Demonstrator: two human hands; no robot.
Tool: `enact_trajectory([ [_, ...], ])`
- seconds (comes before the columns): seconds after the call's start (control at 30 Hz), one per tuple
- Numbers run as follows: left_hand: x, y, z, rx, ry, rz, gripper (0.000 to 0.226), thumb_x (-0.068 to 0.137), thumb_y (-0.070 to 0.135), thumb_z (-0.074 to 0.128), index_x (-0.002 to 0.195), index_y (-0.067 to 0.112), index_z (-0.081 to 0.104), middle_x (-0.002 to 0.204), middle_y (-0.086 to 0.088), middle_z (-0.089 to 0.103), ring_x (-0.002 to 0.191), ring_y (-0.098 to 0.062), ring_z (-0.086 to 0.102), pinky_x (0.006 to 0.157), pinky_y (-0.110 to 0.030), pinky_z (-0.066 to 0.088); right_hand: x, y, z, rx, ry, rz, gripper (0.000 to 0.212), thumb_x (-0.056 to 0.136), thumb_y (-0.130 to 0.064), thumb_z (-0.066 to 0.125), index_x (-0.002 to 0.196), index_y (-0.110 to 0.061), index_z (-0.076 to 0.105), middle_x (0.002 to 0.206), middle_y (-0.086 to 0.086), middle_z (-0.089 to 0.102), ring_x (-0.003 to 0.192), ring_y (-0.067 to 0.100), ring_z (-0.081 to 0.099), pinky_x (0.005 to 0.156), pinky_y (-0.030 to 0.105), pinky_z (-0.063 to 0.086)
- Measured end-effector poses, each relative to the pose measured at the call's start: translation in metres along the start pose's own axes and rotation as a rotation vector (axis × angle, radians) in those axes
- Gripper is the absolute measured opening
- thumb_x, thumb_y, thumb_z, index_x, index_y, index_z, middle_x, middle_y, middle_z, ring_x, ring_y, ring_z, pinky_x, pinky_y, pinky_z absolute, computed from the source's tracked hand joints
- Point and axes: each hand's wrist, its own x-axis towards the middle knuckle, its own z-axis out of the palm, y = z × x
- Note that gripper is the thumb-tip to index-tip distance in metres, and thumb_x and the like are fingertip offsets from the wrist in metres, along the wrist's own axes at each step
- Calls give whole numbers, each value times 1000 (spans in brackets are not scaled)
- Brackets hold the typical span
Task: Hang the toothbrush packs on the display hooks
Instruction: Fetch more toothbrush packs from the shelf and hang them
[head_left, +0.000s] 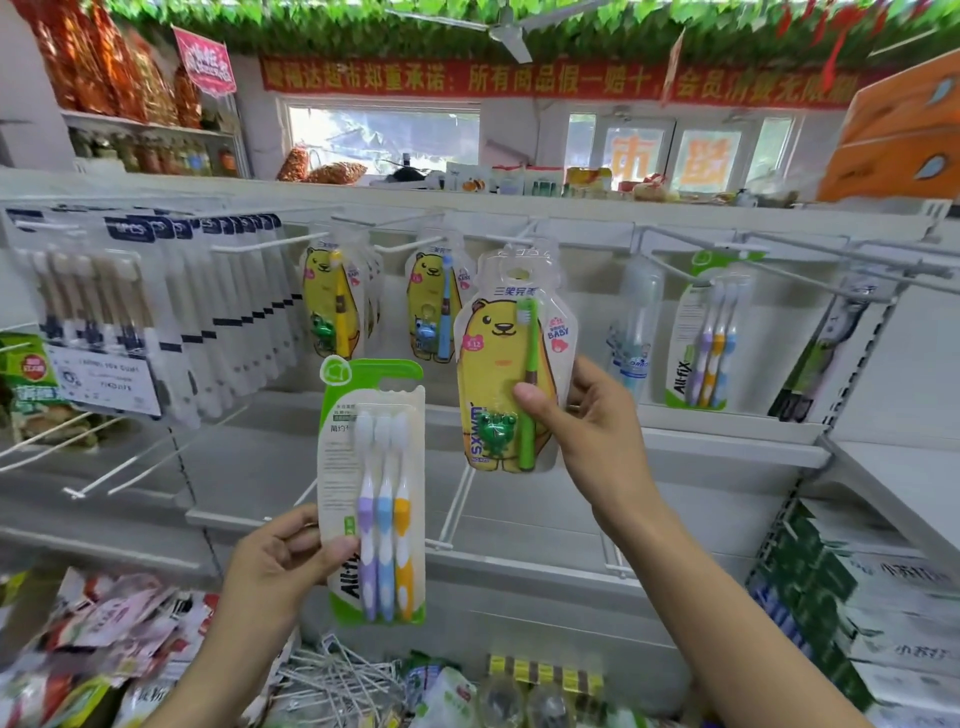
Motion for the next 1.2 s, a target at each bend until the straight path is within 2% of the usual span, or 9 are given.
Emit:
enact_trajectory([
  [0.07,4,1,-3,-2,-8,-20,37,52,30,93,87,29,80,94,-14,77,81,-20,75,66,-26,61,-1,2,4,-1,2,-6,26,88,-4,70,113,-10,67,97,-5,78,90,11,74,70,21,57],
  [0.2,9,1,-9,-6,-49,-47,59,37,52,96,87,25,81,88,-12,78,75,-17,75,62,-24,60,-2,4,12,2,37,-18,29,89,-5,70,117,-7,65,104,1,77,95,16,74,73,24,58],
  [0.27,16,0,-11,-21,-64,-33,20,65,15,88,81,24,81,86,-17,77,68,-14,73,58,-22,58,-2,4,16,14,59,-8,30,89,-6,69,118,-7,65,104,0,77,95,14,74,72,23,58],
  [0.37,26,-5,-18,45,-93,-35,37,77,-21,61,80,12,78,86,-21,76,66,-11,72,58,-19,57,-4,3,21,15,97,1,28,89,-6,69,117,-6,65,102,0,77,94,15,74,71,24,59],
  [0.57,38,1,-18,-11,-146,-5,17,64,13,83,79,20,80,83,-13,77,66,-9,72,57,-19,57,-7,1,26,-4,148,17,27,90,-5,68,116,-6,65,105,4,77,96,18,74,74,29,61],
  [0.87,50,-11,-22,14,-248,-16,35,76,-26,59,89,4,71,81,-14,77,65,-8,72,55,-17,56,-8,-4,36,-32,214,16,25,91,-3,66,116,-9,65,104,2,76,94,15,74,72,24,59],
  [0.97,54,-8,-21,-36,-279,-22,19,63,10,88,79,11,78,85,-18,76,68,-10,73,57,-17,56,-7,-3,37,-62,240,22,24,92,-5,66,115,-9,65,108,5,75,97,17,73,74,27,60],
  [1.07,54,-7,-26,-5,-311,-55,63,29,56,96,81,24,81,82,-9,78,70,-11,73,59,-19,57,-6,-4,39,-50,252,10,24,91,-2,66,114,-8,65,108,8,76,97,19,74,75,28,60],
  [1.2,51,-8,-24,-33,-259,-72,15,67,-2,79,78,9,78,89,-28,74,67,-15,73,58,-21,58,-3,-5,43,-38,251,-9,24,91,0,66,114,-6,66,107,10,76,95,19,74,74,26,60],
])
